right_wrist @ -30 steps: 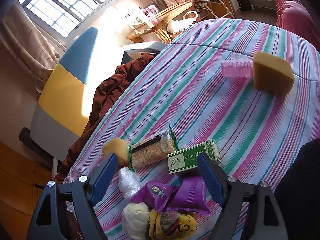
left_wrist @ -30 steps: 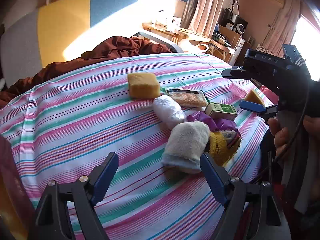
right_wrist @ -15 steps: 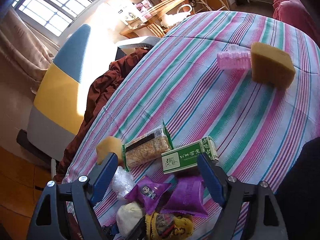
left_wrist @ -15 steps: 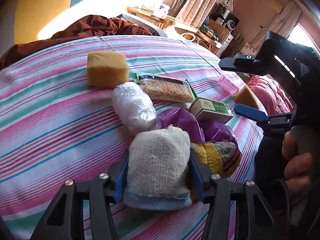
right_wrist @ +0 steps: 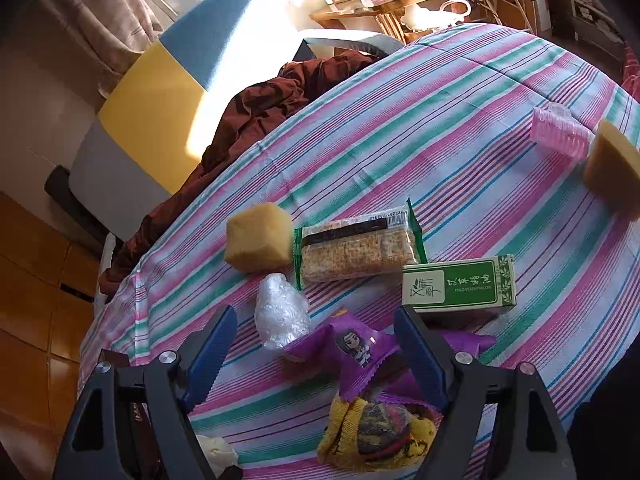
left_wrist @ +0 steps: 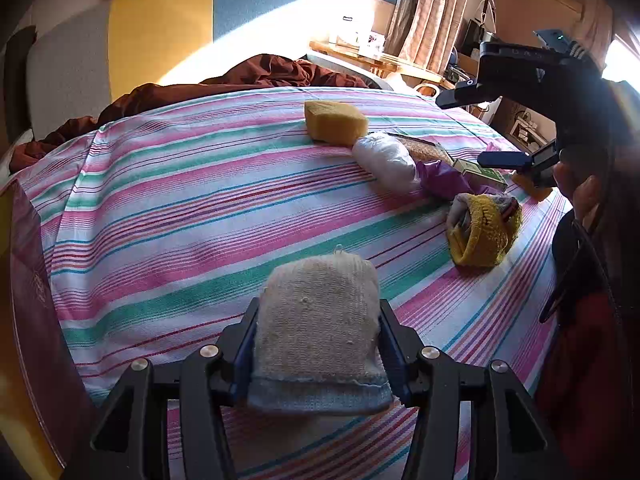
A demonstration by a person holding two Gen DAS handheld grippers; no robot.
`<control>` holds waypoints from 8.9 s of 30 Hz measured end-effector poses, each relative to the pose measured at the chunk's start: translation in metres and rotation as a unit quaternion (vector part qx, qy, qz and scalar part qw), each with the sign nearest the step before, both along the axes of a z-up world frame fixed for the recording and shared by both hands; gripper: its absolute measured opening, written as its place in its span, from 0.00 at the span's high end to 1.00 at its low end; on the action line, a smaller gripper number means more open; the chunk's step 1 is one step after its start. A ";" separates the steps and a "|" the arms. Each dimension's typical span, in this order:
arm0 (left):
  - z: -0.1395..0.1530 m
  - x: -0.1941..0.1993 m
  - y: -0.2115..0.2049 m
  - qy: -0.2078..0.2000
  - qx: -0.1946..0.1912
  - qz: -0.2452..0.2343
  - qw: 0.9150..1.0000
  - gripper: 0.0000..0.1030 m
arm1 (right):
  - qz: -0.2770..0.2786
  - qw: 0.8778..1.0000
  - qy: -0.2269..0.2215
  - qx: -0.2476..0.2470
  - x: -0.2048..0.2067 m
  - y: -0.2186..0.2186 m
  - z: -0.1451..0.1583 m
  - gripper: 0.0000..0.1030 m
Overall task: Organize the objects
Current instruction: 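Grasp the beige knit pouch with the left tool while the right tool grasps the purple snack packet, then carry the pouch and purple packet into the gold tray and open both tools, then move both open tools back toward the remaining items, then grasp a plastic-wrapped white bundle with the left tool, then grasp a yellow sponge with the right tool while the left tool holds the bundle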
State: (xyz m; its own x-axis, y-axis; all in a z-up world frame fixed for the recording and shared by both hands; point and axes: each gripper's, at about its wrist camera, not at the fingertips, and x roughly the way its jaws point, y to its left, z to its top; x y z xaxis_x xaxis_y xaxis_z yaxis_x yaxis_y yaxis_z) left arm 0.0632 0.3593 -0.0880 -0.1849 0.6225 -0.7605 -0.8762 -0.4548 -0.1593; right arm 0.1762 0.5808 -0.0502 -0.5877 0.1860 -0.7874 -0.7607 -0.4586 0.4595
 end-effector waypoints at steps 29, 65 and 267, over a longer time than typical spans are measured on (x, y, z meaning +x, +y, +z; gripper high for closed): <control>-0.006 0.005 -0.011 0.013 0.031 -0.004 0.999 0.47 | 0.084 0.989 -0.113 0.038 -0.037 -0.022 -0.014 0.32; 0.002 0.008 -0.017 0.009 0.011 0.014 1.000 0.50 | 0.266 0.936 -0.201 0.115 -0.083 -0.069 -0.033 0.67; -0.005 0.009 -0.015 0.071 0.008 0.033 0.997 0.63 | 0.007 0.991 0.014 -0.131 0.005 0.017 -0.033 0.17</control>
